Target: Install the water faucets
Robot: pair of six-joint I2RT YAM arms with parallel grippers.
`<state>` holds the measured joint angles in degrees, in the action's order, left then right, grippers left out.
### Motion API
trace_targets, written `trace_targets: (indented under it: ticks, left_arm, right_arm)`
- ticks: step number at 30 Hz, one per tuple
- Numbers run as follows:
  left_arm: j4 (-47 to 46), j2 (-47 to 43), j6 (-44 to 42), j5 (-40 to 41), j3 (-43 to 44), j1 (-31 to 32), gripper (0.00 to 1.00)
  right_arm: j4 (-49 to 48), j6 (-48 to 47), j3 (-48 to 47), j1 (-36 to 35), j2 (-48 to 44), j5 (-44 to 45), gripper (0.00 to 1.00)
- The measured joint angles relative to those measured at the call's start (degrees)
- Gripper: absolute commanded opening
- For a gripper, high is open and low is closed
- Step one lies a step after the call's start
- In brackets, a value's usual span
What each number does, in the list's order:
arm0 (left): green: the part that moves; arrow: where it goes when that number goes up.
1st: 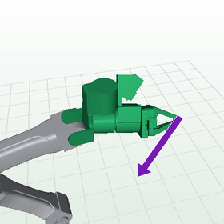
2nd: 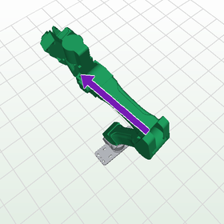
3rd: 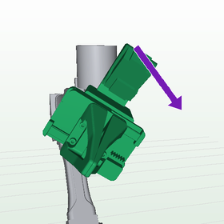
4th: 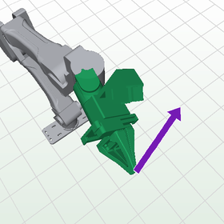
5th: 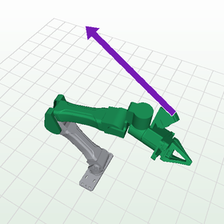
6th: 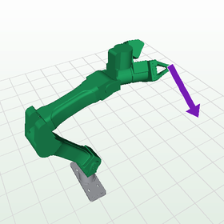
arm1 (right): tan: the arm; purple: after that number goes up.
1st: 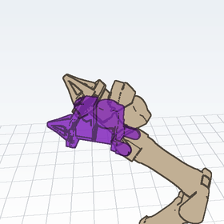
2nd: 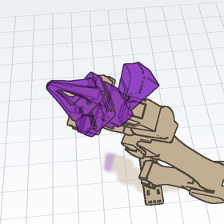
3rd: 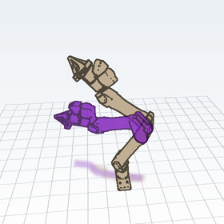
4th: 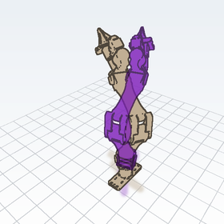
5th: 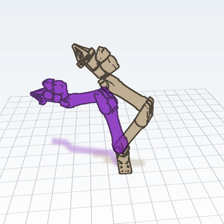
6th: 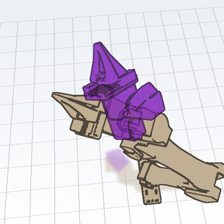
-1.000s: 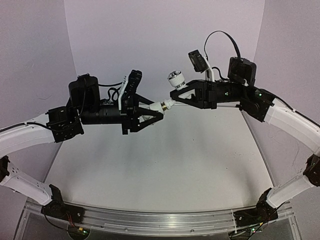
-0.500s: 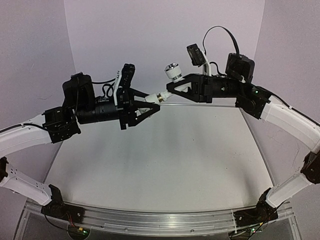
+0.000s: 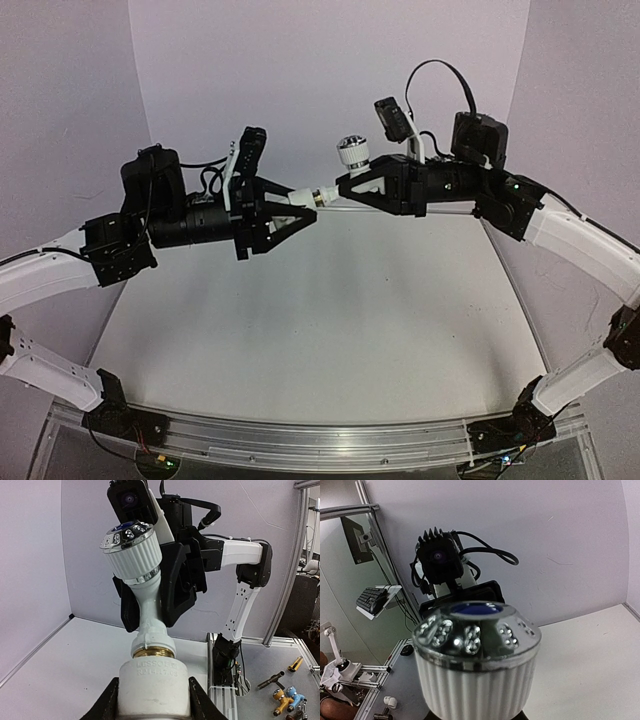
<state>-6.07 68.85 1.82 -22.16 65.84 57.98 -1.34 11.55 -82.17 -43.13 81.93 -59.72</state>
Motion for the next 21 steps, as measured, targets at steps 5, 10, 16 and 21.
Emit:
trace_targets:
  ticks: [5,10,16,21]
  left_arm:
    - [1.78,-0.18,0.26,0.25,0.02,0.0,0.0]
    - [4.04,-0.68,1.34,0.96,0.07,0.21,0.0]
    - [2.3,-2.09,1.63,2.87,0.12,0.15,0.0]
    - [2.68,-1.88,0.52,2.68,1.49,0.15,0.0]
  right_arm:
    - [2.68,-1.8,-0.02,0.08,0.0,-0.09,0.0]
    - [5.46,-2.89,-0.02,0.08,0.0,-0.19,0.0]
    - [7.5,-3.15,0.07,-0.02,0.01,-1.33,0.0]
    - [8.53,-2.78,0.07,-0.2,0.02,-2.64,0.0]
